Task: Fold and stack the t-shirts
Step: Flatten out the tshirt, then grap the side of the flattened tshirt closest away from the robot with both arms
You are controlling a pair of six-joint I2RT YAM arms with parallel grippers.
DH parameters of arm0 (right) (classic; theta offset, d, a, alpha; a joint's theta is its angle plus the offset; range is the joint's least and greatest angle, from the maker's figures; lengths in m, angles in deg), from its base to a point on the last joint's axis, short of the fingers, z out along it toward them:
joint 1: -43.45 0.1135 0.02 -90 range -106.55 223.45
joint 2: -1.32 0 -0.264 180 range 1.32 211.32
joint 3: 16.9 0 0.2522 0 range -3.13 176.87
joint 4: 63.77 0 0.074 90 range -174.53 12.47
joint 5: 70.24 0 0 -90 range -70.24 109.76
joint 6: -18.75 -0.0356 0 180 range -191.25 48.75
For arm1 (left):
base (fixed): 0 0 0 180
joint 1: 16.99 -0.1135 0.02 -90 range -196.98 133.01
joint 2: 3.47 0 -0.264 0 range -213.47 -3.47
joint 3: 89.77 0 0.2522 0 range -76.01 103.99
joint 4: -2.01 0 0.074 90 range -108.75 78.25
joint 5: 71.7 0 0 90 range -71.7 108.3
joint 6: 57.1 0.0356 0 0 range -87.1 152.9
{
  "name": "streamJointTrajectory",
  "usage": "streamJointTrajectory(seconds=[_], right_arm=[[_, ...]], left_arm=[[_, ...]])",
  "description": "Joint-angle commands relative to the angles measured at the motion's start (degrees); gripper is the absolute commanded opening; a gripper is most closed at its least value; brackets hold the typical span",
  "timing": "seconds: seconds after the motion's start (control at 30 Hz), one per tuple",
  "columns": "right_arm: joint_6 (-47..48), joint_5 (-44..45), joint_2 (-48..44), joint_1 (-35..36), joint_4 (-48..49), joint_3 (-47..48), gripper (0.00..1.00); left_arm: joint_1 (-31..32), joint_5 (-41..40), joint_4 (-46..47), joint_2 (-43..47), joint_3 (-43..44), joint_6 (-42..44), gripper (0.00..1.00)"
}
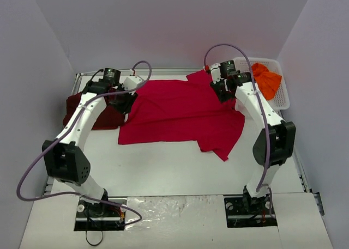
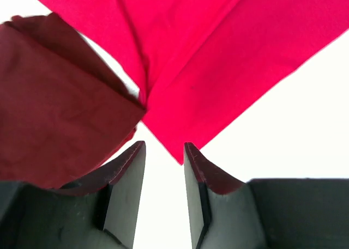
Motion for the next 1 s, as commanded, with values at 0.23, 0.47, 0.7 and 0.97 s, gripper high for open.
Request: streamJointTrajectory(seconds=[0.23, 0.47, 0.7, 0.97], right_arm=[[1.17, -1.69, -13.57, -0.07, -3.43, -18.47, 0.18], [-0.24, -3.71, -16.21, -0.24, -1.94, -23.31, 0.19], [-0.23, -3.8, -15.51, -1.74, -1.32, -25.25, 0.19], [-0.59, -2.04, -12.09, -2.53, -1.41, -23.84, 0.19]], left_arm=[[-0.23, -5.86, 6.54, 9.19, -26.64, 14.42, 0.35], [-1.37, -11.23, 19.12, 11.58, -39.49, 21.63, 0.42], [-3.66, -12.55, 28.52, 11.05, -42.84, 23.74, 0.46], [-3.66, -11.23, 29.15, 11.31, -43.72, 24.88, 0.49]])
